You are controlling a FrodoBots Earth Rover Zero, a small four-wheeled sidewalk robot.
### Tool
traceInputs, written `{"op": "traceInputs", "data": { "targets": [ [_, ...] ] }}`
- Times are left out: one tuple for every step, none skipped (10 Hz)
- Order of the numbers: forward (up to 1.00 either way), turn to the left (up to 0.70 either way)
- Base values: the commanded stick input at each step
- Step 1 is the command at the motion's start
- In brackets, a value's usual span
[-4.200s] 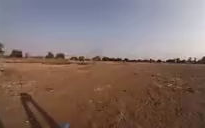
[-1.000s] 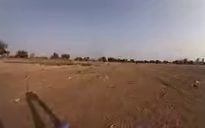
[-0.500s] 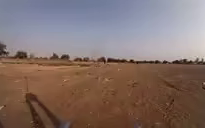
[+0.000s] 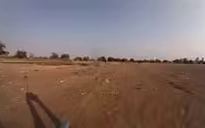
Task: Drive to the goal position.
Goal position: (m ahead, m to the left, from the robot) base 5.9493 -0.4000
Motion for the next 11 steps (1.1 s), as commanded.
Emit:
{"op": "traceInputs", "data": {
  "targets": [
    [0.7,-0.3],
    [0.7,-0.35],
    [0.7,-0.22],
    [0.7,-0.05],
    [0.7,0.0],
    [0.7,0.0],
    [0.7,0.0],
    [0.7,0.0],
    [0.7,0.0],
    [0.7,0.0],
    [0.7,0.0]
  ]
}}
